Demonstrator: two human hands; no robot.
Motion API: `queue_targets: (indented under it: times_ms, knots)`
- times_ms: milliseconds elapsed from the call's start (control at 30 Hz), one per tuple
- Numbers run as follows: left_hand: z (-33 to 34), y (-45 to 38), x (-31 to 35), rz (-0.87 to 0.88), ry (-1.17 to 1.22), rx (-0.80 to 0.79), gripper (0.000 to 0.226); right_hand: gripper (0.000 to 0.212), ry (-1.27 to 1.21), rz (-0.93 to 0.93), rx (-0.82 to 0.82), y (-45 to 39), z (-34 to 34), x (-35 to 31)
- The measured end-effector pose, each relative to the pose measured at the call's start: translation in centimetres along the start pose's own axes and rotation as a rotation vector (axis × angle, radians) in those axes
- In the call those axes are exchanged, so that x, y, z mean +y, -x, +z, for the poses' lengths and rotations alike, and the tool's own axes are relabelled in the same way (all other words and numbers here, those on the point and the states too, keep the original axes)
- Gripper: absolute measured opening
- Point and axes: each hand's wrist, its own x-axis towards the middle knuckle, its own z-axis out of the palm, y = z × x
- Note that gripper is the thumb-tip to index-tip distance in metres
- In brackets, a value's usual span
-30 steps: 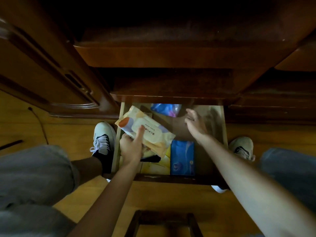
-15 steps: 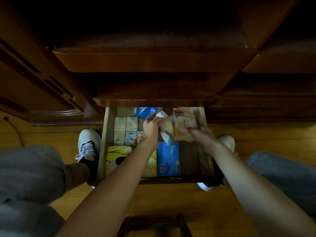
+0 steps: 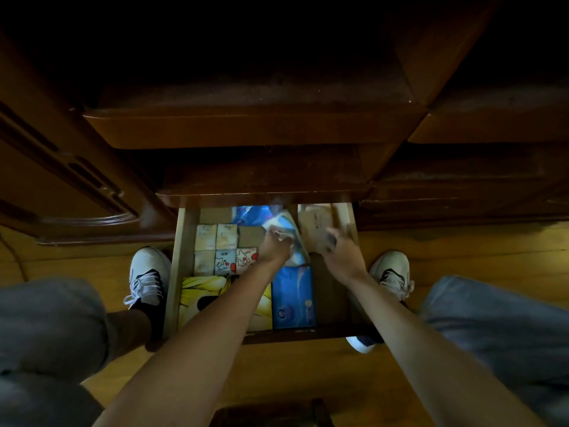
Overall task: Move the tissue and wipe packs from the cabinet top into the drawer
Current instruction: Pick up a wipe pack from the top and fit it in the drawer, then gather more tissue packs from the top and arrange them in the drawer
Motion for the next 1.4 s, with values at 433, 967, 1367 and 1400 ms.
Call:
queue_targets:
  times_ms: [433, 967, 1367, 1400]
  knots:
    - [-6.7, 12.0, 11.7, 0.725, -0.763, -0.097, 0.027, 0.02, -0.036, -0.398, 0.17, 5.7, -13.9, -9.3]
    - [-12.9, 21.8, 43.9, 1.316, -0.737, 0.381, 0.034, 0.067, 0.439, -0.344, 0.425, 2.8, -36.6, -27.5]
    - [-10.9, 6.4, 52.5, 1.054, -1.089, 0.262, 0.066, 0.037, 0.342, -0.407, 0.549, -13.3, -43.8, -33.3]
    - [-11.3, 5.2, 53.2, 1.051, -1.088, 0.299, 0.066, 0.045, 0.382, -0.402, 0.535, -15.7, -44.3, -34.4]
